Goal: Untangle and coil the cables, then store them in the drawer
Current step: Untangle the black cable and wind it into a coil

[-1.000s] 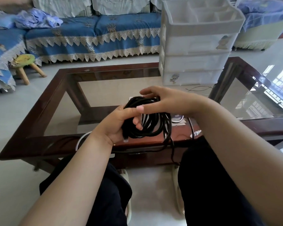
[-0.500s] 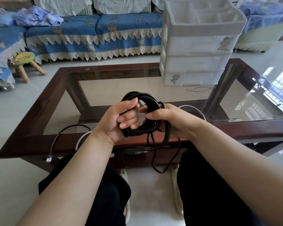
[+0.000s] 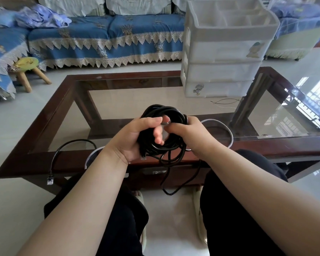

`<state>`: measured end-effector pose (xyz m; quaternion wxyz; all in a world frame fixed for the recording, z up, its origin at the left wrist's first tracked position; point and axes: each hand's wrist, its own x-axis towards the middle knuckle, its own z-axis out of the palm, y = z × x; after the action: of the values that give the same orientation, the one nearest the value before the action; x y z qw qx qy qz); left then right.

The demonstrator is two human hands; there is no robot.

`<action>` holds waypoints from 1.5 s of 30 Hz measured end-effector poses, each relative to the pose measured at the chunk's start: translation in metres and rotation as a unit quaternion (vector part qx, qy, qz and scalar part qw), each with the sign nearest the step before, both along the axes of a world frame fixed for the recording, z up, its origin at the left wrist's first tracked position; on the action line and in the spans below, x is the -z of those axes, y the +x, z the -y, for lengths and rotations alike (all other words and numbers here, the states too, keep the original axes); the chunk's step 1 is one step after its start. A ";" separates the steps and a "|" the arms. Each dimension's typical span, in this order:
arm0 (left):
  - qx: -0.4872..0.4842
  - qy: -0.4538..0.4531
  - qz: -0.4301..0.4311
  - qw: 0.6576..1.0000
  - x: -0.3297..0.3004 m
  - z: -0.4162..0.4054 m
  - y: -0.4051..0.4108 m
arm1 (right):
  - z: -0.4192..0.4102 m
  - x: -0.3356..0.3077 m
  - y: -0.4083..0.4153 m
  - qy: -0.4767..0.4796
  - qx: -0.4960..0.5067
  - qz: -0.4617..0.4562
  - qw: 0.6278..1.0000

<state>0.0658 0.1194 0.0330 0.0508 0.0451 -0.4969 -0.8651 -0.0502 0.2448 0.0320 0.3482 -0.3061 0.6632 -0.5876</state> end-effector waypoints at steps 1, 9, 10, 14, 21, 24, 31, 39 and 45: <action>-0.007 0.011 0.008 1.000 -0.001 -0.001 0.000 | 0.001 0.000 0.000 0.007 0.002 -0.011 1.000; -0.008 -0.082 0.029 0.996 -0.001 -0.001 -0.003 | 0.010 0.000 0.000 0.037 0.008 -0.072 0.997; -0.029 -0.096 0.041 0.994 0.000 -0.001 -0.003 | 0.010 0.001 -0.001 0.041 0.001 -0.085 0.996; -0.121 -0.057 0.077 0.988 -0.003 0.004 -0.003 | 0.003 -0.005 -0.007 0.037 -0.017 -0.102 0.994; -0.190 -0.053 0.108 0.974 -0.007 0.025 0.009 | -0.017 -0.012 -0.030 -0.004 0.108 -0.043 0.993; -0.245 -0.032 0.107 0.963 -0.004 0.036 0.013 | -0.028 -0.010 -0.044 -0.050 0.202 0.028 0.978; -0.348 0.000 0.108 0.931 0.001 0.038 0.012 | -0.038 -0.008 -0.038 -0.169 0.205 0.169 0.949; -0.365 0.077 0.082 0.924 -0.001 0.028 0.011 | -0.052 -0.005 -0.042 -0.045 0.072 0.288 0.954; -0.326 0.034 0.064 0.943 0.002 0.011 0.000 | -0.048 0.017 -0.006 0.139 0.263 -0.178 0.938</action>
<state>0.0657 0.1085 0.0312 0.2964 0.2617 -0.4273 -0.8131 -0.0562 0.2925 0.0150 0.0965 -0.1687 0.8463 -0.4961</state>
